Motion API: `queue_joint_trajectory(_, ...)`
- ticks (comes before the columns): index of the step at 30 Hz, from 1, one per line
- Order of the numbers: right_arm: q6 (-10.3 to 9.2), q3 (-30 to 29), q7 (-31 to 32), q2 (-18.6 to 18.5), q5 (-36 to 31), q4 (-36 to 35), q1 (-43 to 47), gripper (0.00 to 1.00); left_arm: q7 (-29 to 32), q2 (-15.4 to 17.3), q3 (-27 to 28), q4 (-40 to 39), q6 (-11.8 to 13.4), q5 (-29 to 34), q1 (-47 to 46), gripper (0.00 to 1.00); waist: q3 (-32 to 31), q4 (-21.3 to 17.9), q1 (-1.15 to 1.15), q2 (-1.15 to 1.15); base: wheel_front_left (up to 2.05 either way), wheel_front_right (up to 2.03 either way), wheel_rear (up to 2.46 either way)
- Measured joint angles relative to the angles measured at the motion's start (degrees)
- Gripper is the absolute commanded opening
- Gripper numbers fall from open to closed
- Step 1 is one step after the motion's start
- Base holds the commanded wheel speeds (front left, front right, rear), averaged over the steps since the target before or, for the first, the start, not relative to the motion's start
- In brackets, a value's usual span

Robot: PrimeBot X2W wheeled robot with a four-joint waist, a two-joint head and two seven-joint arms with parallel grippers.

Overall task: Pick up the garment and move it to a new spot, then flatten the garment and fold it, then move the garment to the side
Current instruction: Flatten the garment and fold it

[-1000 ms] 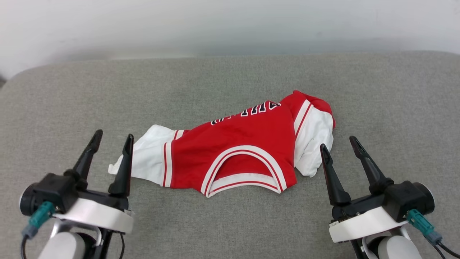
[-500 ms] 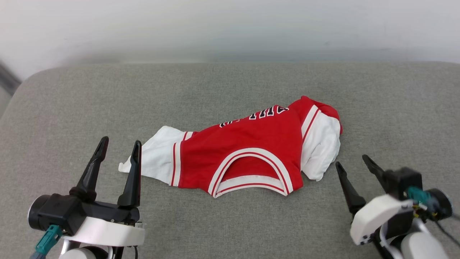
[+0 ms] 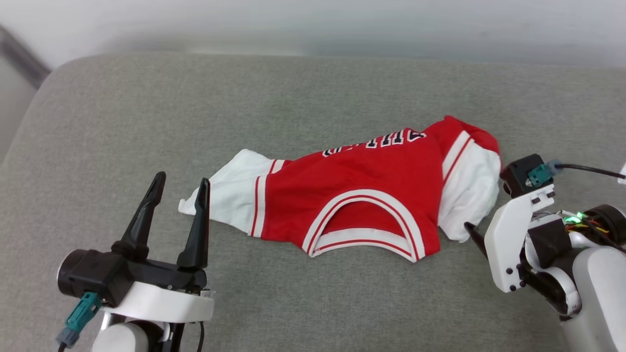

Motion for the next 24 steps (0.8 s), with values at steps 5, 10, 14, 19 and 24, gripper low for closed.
queue_joint_trajectory(5,0.00,0.31,5.00,0.64,-0.78,3.64,-1.61,1.00,0.00,-0.41,-1.37,0.26,-0.07,-0.02,-1.31,1.00,1.54,2.35,0.00,0.00,0.00,0.00,0.00)
queue_joint_trajectory(10,0.00,-0.64,4.10,1.21,-2.86,7.60,-3.08,1.00,0.00,-0.38,-2.22,0.45,-0.07,-0.46,-1.89,1.00,2.94,4.65,0.00,0.00,0.00,0.00,0.00)
queue_joint_trajectory(14,0.00,-0.89,2.81,0.98,-4.38,9.84,-3.38,1.00,0.00,-0.37,-2.10,0.71,-0.07,-0.91,-2.07,1.00,4.09,6.15,0.00,0.00,0.00,0.00,0.00)
queue_joint_trajectory(19,-0.01,-0.45,1.46,0.43,-4.99,11.40,-3.36,0.00,0.00,-0.31,-1.72,0.68,-0.07,-0.97,-2.32,1.00,5.25,7.23,0.00,0.00,0.00,0.00,0.00)
queue_joint_trajectory(24,0.00,-0.71,0.31,0.12,-4.55,11.20,-2.19,0.00,0.00,-0.34,-0.86,0.94,-0.07,-0.92,-2.29,1.00,4.73,6.73,0.00,0.00,0.00,0.00,0.00)
